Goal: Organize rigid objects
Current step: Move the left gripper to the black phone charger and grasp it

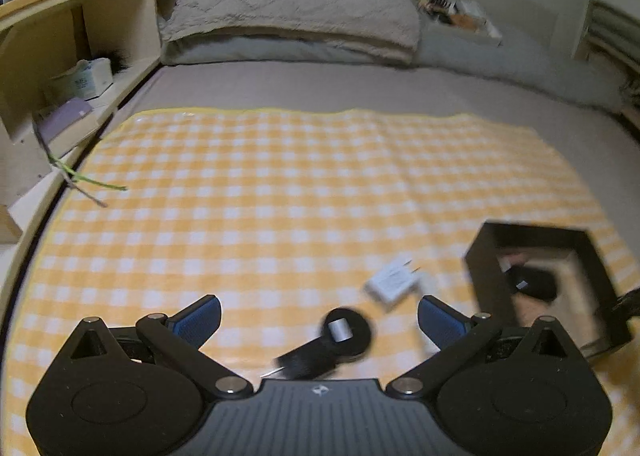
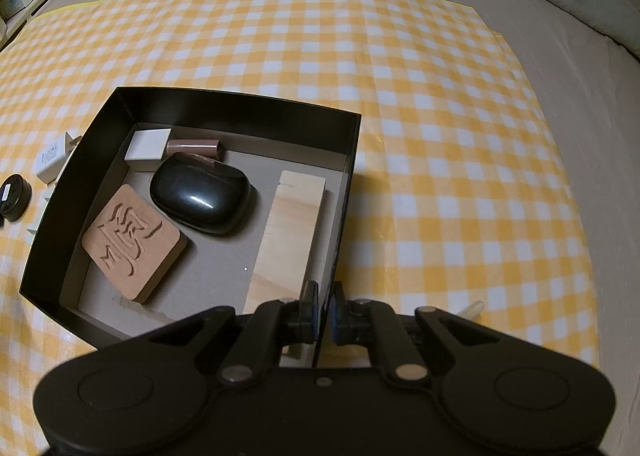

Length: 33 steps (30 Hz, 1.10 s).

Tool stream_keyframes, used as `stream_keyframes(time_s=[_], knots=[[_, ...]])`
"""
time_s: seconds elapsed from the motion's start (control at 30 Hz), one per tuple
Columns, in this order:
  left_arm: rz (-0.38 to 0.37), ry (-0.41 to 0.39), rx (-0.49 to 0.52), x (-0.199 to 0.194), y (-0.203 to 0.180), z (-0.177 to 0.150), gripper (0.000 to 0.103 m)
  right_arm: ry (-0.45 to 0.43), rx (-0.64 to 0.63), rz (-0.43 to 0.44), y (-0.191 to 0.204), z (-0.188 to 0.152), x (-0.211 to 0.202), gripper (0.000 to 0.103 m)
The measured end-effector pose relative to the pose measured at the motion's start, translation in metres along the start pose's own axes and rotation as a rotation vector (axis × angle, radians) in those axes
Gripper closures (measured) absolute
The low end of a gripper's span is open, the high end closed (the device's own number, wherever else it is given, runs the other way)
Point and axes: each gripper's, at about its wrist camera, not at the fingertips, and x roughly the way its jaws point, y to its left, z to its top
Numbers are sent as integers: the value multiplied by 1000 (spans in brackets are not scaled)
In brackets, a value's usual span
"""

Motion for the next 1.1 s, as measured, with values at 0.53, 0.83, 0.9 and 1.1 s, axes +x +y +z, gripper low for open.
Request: stream_keyframes(time_s=[0.53, 0.83, 0.9, 1.1], knots=[[-152, 135, 331, 52, 29, -34, 35, 10, -15, -8, 2, 0, 0, 97], [-216, 253, 442, 75, 23, -50, 41, 21, -23, -13, 4, 1, 4, 96], [-229, 288, 456, 75, 20, -52, 42, 20, -23, -12, 2, 1, 5, 96], [-196, 271, 423, 78, 15, -49, 53, 20, -25, -16, 2, 2, 5, 96]])
